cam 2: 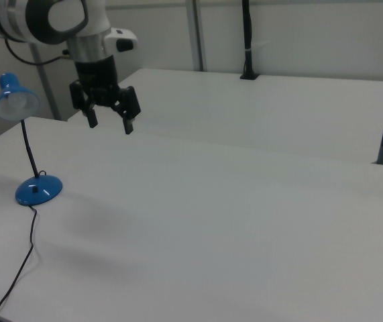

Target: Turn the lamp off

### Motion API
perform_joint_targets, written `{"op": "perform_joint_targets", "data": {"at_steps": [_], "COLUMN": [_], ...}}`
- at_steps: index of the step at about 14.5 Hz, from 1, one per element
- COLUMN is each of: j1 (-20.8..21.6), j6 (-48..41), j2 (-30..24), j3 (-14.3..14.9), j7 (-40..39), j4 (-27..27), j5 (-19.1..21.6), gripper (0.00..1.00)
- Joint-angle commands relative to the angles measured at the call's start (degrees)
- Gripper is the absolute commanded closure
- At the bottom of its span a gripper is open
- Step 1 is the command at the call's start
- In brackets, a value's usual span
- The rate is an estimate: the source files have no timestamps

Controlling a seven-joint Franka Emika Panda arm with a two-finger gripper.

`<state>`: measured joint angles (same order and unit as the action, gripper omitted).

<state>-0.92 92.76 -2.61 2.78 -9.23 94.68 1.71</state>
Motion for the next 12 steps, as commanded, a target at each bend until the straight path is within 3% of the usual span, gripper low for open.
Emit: {"op": "perform_joint_targets", "data": {"at_steps": [1, 4, 8, 12], "j1": [0.4, 0.4, 0.5, 0.7], "j6": [0.1, 4.1, 5.8, 5.7], "j2": [0.1, 0.8, 0.9, 0.9], "j3": [1.2, 1.2, 1.2, 1.0], "j7": [-1.6, -1.0, 6.8, 6.9], "j4": [-1.4, -1.3, -1.3, -1.3], "j5": [0.5, 0.8, 0.4, 0.1], "gripper": [0.0, 0.0, 0.0, 0.0]}}
